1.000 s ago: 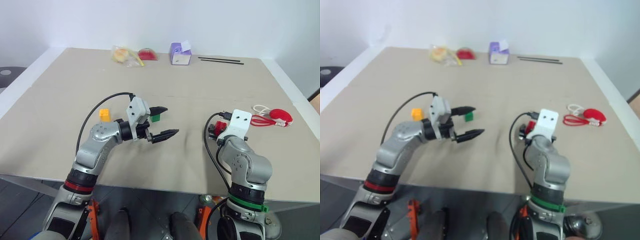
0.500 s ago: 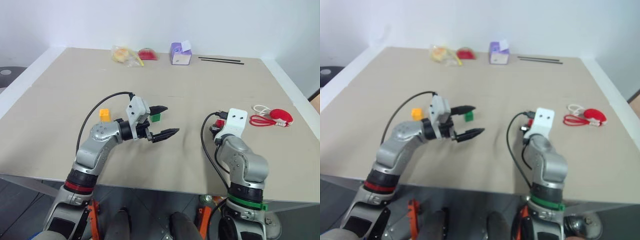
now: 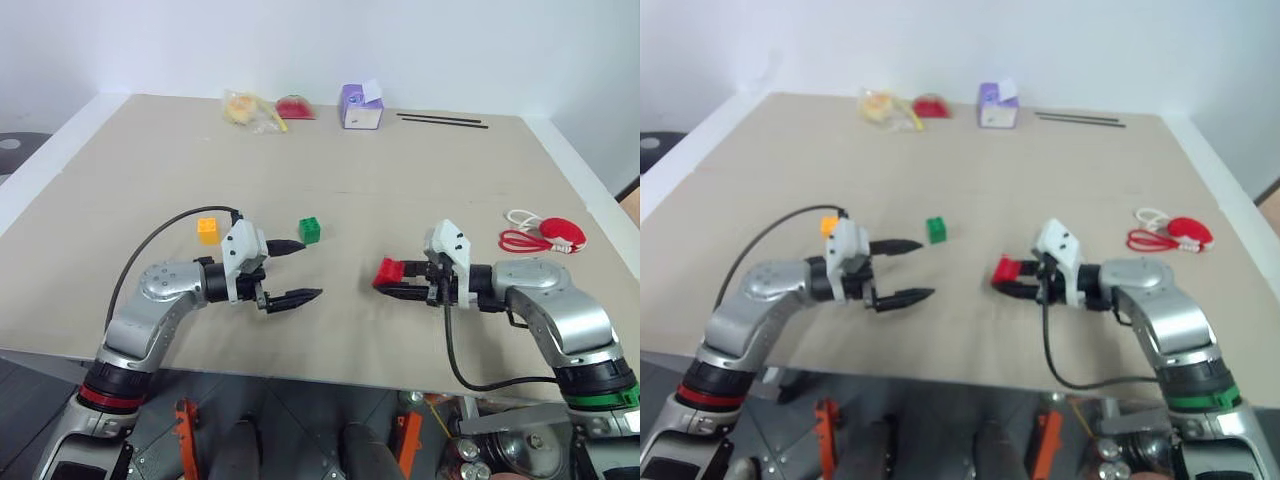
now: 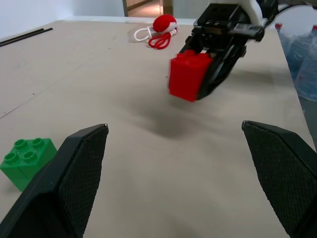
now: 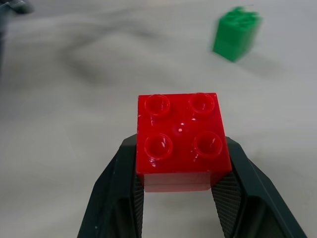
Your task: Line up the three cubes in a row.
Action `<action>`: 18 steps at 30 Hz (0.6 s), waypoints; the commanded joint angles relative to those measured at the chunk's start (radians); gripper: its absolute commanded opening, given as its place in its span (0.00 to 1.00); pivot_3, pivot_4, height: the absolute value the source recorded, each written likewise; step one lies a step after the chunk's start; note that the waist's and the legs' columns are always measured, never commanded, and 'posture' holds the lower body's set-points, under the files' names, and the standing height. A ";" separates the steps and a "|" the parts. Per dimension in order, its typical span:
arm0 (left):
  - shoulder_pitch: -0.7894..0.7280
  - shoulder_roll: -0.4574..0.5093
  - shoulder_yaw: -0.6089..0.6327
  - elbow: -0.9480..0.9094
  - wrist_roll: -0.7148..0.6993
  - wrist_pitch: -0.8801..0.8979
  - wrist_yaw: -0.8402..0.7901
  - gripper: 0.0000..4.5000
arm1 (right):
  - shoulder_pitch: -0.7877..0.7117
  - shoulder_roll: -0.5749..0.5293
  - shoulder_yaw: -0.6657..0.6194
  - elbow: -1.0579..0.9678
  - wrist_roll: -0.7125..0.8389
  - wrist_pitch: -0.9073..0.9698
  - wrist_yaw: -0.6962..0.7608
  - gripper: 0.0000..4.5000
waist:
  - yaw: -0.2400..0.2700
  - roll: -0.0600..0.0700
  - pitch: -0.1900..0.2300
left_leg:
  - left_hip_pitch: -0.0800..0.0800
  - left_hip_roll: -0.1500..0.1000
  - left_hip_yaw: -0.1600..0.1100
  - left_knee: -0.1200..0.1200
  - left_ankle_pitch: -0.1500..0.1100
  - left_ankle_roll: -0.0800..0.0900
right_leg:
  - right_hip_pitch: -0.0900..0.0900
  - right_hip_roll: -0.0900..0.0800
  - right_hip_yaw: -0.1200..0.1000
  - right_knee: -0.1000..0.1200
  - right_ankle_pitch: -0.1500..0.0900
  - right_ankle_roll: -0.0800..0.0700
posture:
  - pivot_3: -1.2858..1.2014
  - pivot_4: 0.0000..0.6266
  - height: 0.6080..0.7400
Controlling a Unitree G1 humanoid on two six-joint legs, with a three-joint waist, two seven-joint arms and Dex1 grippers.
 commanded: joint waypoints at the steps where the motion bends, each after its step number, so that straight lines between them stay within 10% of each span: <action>1: 0.026 0.029 0.014 -0.076 -0.028 0.015 -0.024 1.00 | -0.093 -0.031 0.067 0.133 -0.048 -0.143 0.194 0.28 | -0.002 0.000 0.000 | 0.000 0.000 0.001 0.000 0.000 0.000 | 0.000 0.000 0.000 0.000 0.000 0.000 | 0.52 0.24 1.00; 18: 0.074 0.079 0.005 -0.173 -0.038 0.072 -0.041 1.00 | -0.338 0.073 0.249 0.602 -0.274 -0.478 0.391 0.28 | 0.001 -0.001 0.001 | 0.000 0.000 0.000 -0.001 -0.001 -0.002 | 0.000 0.000 -0.001 0.000 -0.001 0.001 | 0.52 0.24 1.00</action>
